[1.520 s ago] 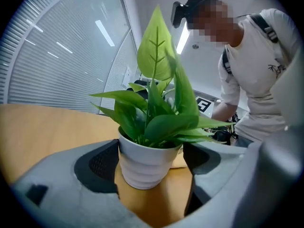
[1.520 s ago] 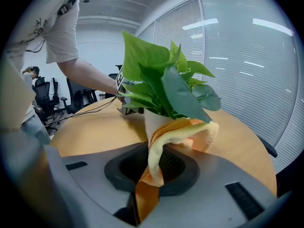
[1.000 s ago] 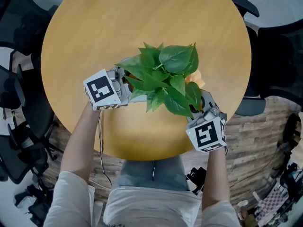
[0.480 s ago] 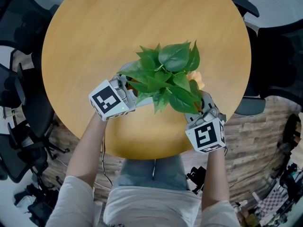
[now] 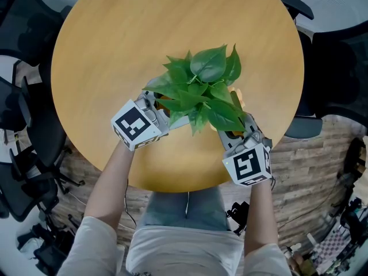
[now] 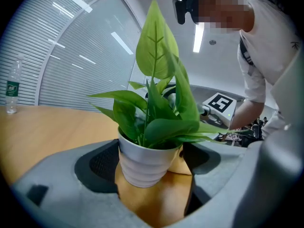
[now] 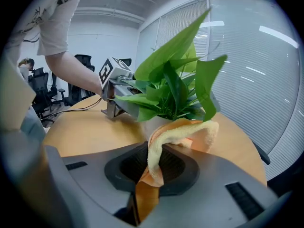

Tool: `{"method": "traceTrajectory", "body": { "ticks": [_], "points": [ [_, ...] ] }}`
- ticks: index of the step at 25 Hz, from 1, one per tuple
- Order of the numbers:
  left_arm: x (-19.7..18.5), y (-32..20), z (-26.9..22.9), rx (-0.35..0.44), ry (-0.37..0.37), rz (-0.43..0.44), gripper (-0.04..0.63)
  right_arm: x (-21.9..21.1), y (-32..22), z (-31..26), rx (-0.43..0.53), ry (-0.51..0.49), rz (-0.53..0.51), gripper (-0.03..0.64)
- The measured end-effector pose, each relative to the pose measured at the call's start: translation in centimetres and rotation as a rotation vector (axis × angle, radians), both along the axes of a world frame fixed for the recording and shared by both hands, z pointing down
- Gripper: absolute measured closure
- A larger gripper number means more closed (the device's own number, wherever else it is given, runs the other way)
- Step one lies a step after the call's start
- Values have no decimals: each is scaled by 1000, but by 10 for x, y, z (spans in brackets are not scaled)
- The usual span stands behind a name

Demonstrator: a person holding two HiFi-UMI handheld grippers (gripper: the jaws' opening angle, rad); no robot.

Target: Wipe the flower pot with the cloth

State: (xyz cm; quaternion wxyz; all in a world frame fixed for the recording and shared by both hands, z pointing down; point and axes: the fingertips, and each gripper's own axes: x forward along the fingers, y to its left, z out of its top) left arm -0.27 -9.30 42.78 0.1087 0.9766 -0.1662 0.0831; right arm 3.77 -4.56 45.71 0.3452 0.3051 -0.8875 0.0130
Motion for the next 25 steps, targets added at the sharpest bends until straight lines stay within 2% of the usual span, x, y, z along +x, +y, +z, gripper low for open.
{"method": "traceTrajectory", "body": {
  "ticks": [11,25],
  "points": [
    [6,0,2,-19,-34,-91,170,-3,6,2,-3,-7,-14,565],
    [8,-3,2,-60,-65,-336,170,-10,10,1,-3,-26,-24,565]
  ]
}}
